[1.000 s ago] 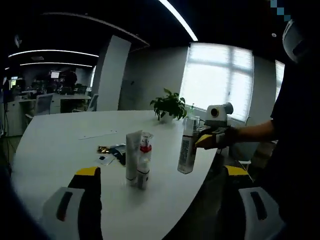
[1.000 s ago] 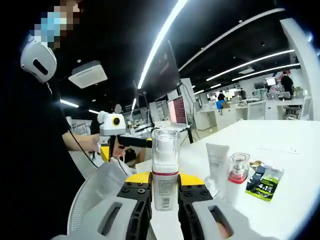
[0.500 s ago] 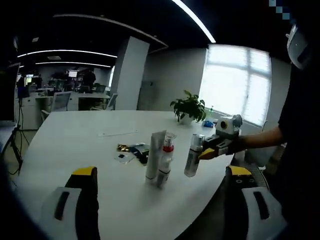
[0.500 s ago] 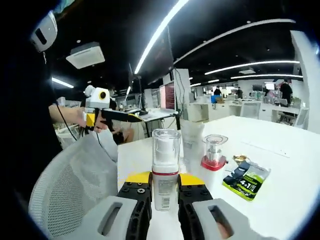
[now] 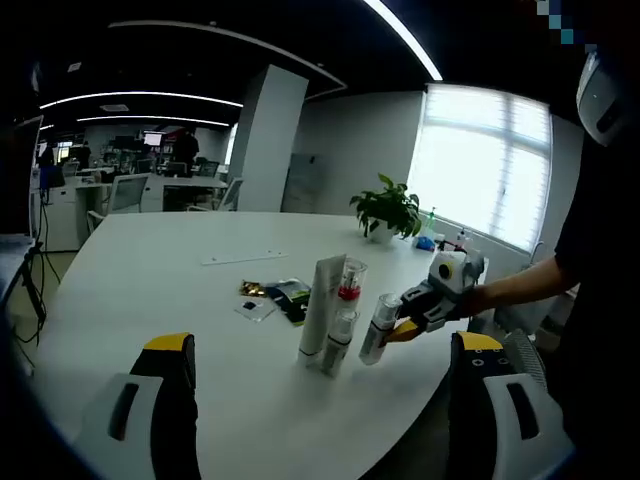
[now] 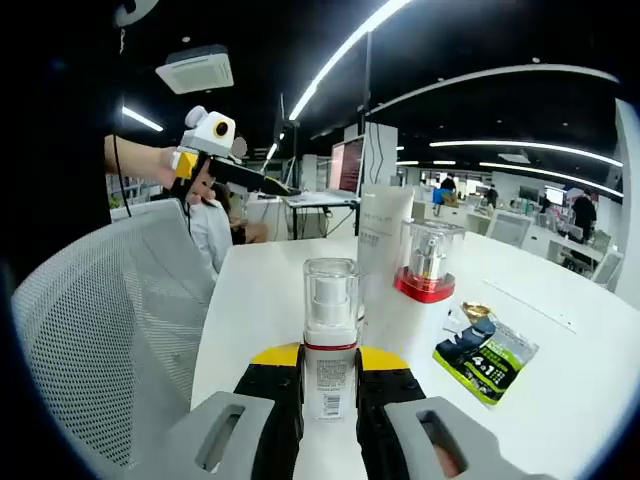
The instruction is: Arrange the skincare products in the storage area until every visible bottle or jar stands upright without overlapping.
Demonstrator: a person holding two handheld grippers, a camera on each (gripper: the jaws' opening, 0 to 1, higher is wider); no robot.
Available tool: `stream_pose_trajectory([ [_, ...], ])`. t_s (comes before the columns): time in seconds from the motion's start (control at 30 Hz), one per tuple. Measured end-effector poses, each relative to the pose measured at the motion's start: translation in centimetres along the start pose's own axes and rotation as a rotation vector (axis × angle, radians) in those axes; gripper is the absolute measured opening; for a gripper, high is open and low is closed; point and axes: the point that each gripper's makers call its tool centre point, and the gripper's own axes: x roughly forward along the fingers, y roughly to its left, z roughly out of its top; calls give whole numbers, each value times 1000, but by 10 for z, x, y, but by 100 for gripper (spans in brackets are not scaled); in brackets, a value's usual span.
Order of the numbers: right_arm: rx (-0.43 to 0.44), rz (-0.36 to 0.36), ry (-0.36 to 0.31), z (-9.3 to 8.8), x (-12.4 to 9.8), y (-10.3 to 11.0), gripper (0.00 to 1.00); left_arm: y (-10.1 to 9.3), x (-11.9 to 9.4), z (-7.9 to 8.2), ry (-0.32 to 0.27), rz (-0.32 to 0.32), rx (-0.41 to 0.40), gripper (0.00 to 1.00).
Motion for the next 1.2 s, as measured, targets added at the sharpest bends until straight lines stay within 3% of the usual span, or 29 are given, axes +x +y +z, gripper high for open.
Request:
stream_pose_trajectory([
  [0.17, -37, -3, 14, -9, 4, -3, 9, 3, 3, -1, 2, -1, -17, 99],
  [0.63, -5, -13, 6, -18, 3, -9, 10, -2, 7, -6, 23, -7, -19, 97],
  [0.93, 11, 15, 65, -30, -4, -5, 11, -9, 11, -7, 29, -29, -16, 96],
  [1.07, 37, 14, 105, -38, -2, -4, 24, -11, 12, -9, 38, -31, -12, 96],
  [1.2, 46, 0, 138, -47, -1, -2, 22, -11, 12, -10, 40, -32, -13, 95],
])
